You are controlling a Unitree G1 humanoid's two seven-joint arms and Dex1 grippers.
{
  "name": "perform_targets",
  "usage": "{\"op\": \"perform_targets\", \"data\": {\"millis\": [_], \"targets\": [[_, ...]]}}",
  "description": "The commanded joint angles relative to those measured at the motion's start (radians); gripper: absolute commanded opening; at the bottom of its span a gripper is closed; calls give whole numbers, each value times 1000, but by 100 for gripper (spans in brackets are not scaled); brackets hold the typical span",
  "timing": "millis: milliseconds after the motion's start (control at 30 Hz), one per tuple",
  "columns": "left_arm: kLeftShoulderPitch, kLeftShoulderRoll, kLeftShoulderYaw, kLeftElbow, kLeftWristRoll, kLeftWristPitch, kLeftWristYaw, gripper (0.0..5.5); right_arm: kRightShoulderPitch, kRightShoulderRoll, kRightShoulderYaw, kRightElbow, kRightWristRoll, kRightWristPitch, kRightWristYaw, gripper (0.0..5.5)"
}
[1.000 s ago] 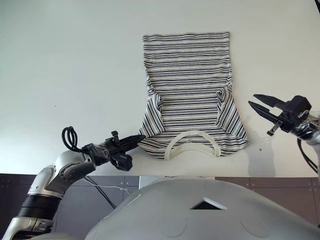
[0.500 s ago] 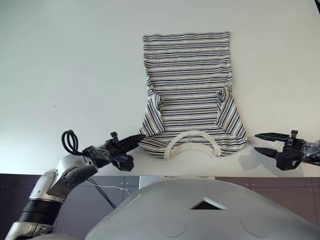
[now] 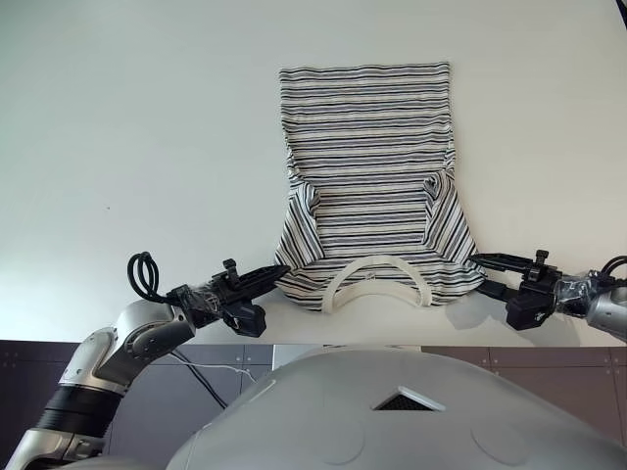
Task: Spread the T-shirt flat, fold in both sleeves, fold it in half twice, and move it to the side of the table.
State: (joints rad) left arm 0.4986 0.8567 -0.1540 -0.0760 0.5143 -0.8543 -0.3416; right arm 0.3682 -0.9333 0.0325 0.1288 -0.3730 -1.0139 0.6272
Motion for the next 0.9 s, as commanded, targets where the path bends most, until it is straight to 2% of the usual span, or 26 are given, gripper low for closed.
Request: {"op": "perform_targets", "data": {"millis": [33,167,233,500,567,700,900], "targets": [[23,28,-33,64,42,25,-39,10,-16,9,51,48,-87,43,-15,234],[17,32,-34,71,40,24,-36,10,-24,-8,84,66,-92,46,-39,234],[14,31,-35,74,40,24,-34,10,-27,-16,100,72,-85,50,-41,210],[5,28,-36,74,31,21,-31,10,-28,-49,140,71,-12,74,-24,32],[3,25,-34,64,14,28,-37,10,-25,-56,147,51,50,102,-2,12],[-12,23,-24,7,-79,59,-69,10,-51,-90,157,-7,213,215,97,12],[-18,43,-1,-124,-230,144,-163,10,-41,-182,96,-203,435,377,246,12]]}}
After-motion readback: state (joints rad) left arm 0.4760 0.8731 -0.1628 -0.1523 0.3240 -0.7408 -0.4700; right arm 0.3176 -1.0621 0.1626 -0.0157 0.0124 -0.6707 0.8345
